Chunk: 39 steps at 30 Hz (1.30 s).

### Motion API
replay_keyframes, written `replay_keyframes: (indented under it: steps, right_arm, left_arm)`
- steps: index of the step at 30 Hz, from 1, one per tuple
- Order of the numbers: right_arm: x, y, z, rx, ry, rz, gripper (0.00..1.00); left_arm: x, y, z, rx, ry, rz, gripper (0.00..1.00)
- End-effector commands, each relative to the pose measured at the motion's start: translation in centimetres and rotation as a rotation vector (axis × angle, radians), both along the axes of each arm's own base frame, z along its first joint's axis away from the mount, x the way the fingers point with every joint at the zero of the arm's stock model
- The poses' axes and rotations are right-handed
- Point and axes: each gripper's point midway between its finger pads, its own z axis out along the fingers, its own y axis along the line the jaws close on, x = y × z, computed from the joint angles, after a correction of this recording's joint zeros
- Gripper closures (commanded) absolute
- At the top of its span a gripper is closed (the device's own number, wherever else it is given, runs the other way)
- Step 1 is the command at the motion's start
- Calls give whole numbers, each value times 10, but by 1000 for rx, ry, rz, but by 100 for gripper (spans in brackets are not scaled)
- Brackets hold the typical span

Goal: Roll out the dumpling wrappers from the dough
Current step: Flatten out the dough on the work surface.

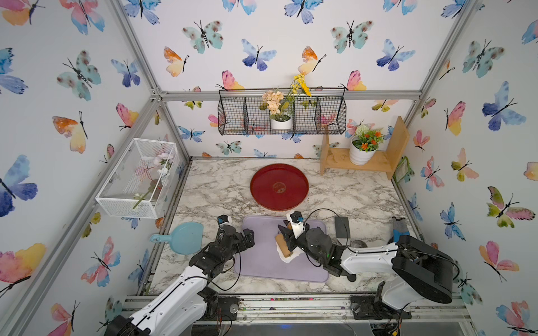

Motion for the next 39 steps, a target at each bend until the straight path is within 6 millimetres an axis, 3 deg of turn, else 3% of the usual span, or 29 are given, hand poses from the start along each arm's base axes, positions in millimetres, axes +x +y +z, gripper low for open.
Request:
replay_keyframes:
  steps: [1,6,13,17,21,26,32,39]
  right_arm:
    - [-13,-35,-78,-221,143,-57,98]
    - [8,-85,-74,-290,81,-304,98]
    - [15,-136,-85,-352,111,-449,98]
    - [14,-157,-86,-373,123,-502,98]
    - [12,-162,-84,-353,142,-520,98]
    - [11,-152,-84,-360,140,-471,98]
    - [-1,-100,-88,-284,183,-235,98]
    - [-13,-58,-99,-280,213,-171,98]
  left_arm:
    - [3,0,8,4,-18,-4,1]
    - [3,0,8,5,-16,-6,1]
    - [4,-1,9,2,-18,-7,1]
    - [4,-1,11,2,-21,-6,1]
    - [4,-1,11,3,-21,-7,1]
    - [4,-1,14,1,-30,-9,1]
    - [4,-1,13,2,-29,-6,1]
    - [4,0,14,9,-30,-5,2]
